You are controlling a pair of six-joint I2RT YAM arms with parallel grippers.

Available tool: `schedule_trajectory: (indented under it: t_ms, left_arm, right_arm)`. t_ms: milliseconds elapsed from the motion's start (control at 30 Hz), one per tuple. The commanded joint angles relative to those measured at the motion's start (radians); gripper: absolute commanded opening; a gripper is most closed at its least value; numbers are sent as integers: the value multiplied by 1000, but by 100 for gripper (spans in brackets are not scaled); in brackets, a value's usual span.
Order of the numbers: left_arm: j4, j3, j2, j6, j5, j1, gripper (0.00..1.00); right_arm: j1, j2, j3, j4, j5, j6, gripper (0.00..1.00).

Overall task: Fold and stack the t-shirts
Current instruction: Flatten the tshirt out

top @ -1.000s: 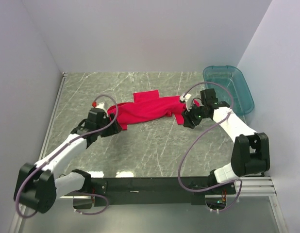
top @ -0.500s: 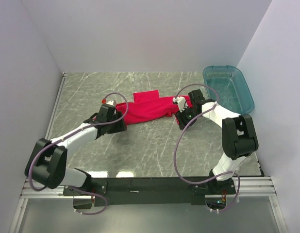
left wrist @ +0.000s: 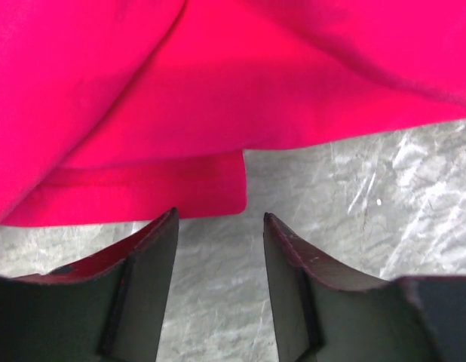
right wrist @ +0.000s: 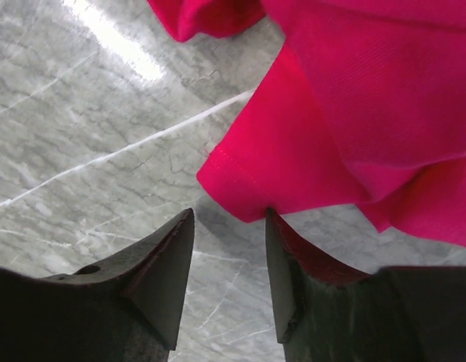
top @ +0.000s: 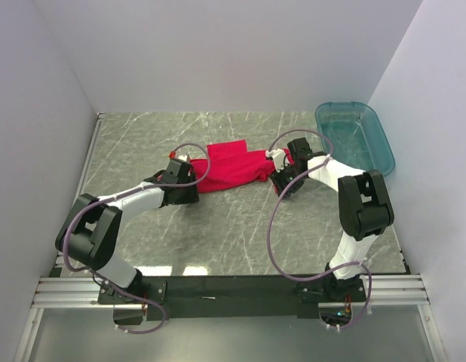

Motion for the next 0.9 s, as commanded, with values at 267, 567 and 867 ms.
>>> schedule_trajectory:
  t_ms: [267,567,867]
  left_arm:
    - [-5,71,94,45,-93,-24,25]
    - [-67,74,-85,66,-145,-53,1]
    - [-195,149,-447,115,-219,-53,1]
  right_arm:
    - [7,27,68,-3,1,-1,18]
    - [-1,-120,67,-54,-12,-61,0]
    - [-24,-405,195,-152,-60,-78,0]
